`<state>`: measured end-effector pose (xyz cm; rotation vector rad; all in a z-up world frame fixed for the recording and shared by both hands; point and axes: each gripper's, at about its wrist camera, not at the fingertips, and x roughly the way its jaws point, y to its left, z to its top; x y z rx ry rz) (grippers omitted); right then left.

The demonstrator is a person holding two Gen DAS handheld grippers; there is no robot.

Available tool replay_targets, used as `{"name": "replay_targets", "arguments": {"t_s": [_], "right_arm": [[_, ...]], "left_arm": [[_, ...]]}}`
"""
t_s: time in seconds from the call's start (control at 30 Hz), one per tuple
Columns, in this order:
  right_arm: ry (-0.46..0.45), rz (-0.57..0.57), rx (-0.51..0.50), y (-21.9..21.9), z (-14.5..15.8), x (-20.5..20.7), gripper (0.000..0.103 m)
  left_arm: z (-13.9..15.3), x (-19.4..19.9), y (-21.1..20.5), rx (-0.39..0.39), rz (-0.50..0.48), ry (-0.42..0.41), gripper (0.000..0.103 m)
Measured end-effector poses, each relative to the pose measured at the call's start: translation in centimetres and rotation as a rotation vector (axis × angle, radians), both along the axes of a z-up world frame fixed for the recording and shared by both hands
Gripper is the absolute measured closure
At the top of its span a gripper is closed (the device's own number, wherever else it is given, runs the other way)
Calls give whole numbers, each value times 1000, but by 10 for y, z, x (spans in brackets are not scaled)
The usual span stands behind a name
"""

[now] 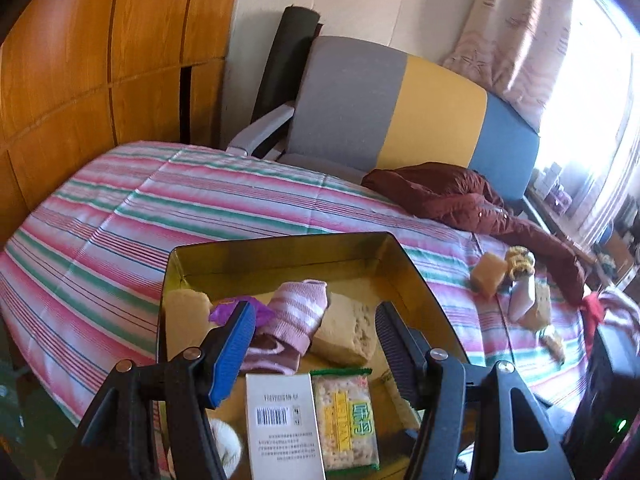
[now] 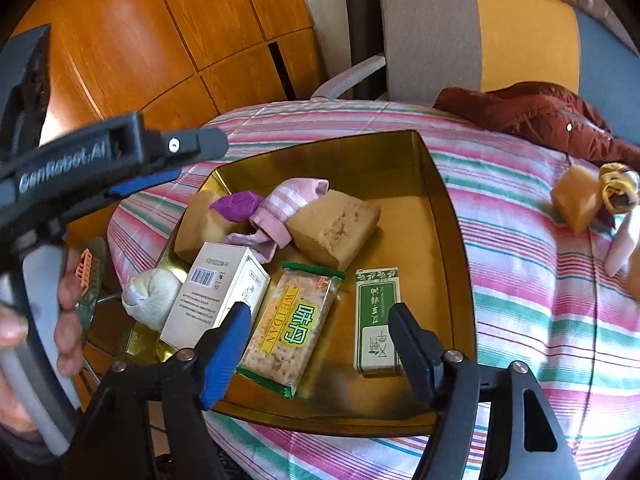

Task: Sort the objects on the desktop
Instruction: 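Withdraw both open tools from tray toward remaining pile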

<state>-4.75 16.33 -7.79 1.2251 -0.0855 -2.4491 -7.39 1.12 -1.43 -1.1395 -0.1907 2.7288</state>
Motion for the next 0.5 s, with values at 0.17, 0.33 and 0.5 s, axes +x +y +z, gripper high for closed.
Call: {"name": "replay_targets", "arguments": {"t_s": [0.17, 0.33, 0.5], "right_arm": [[21, -14, 15, 3, 4, 4, 25], [25, -35, 2, 9, 7, 8, 21], [42, -66, 20, 18, 10, 13, 20]], "left_arm": [[1, 16, 9, -38, -15, 25, 39], [-1, 26, 16, -68, -27, 32, 39], [-1, 33, 22, -89, -37, 41, 39]]}}
